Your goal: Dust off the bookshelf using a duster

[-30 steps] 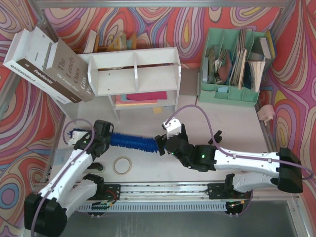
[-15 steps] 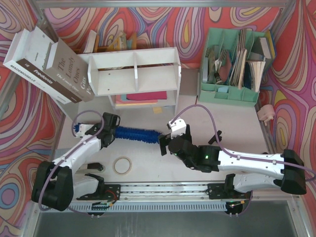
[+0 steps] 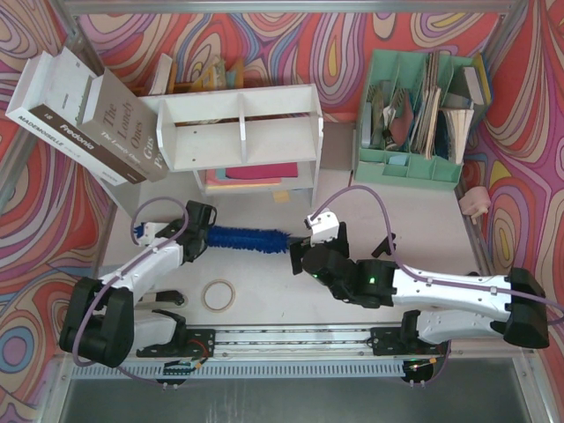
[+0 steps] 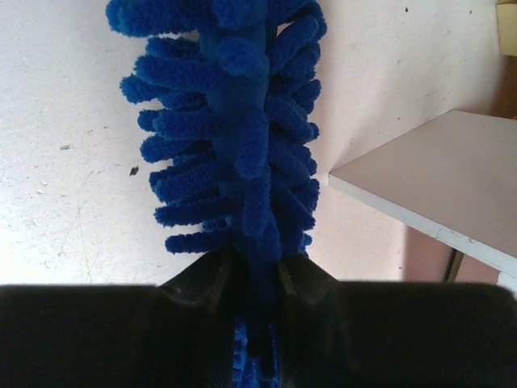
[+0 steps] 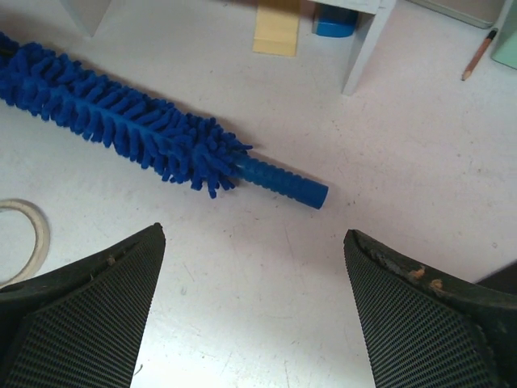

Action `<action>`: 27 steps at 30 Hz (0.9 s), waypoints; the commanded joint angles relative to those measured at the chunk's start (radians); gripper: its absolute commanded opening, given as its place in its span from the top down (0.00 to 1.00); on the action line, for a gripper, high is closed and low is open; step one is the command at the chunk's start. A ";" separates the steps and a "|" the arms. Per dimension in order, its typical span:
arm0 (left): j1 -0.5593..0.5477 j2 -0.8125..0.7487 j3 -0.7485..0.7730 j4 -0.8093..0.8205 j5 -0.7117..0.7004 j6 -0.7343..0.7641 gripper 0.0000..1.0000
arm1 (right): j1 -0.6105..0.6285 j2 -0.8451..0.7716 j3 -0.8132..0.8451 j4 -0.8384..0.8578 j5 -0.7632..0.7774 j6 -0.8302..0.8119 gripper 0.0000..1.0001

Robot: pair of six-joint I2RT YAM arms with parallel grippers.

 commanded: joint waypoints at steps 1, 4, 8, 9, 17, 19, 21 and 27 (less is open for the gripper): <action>-0.004 -0.013 0.007 -0.064 -0.022 -0.010 0.66 | 0.001 -0.053 -0.009 -0.035 0.084 0.035 0.18; -0.003 -0.038 0.025 -0.115 -0.035 0.006 0.52 | 0.001 -0.076 -0.003 -0.054 0.106 0.035 0.17; -0.004 -0.103 0.035 -0.151 -0.053 0.054 0.28 | 0.001 -0.102 0.010 -0.070 0.133 0.032 0.12; -0.004 -0.118 0.042 -0.170 -0.059 0.072 0.22 | -0.001 -0.108 0.013 -0.070 0.137 0.026 0.11; -0.004 -0.290 0.124 -0.212 -0.058 0.413 0.02 | -0.058 -0.127 0.071 -0.115 0.138 0.016 0.01; -0.004 -0.335 0.132 -0.177 -0.045 0.571 0.02 | -0.093 -0.125 0.089 -0.133 0.119 0.015 0.01; -0.003 -0.385 0.126 -0.134 -0.026 0.733 0.02 | -0.127 -0.120 0.100 -0.151 0.102 0.019 0.01; -0.005 -0.627 -0.045 0.127 -0.077 1.125 0.02 | -0.231 -0.115 0.108 -0.156 0.046 0.019 0.01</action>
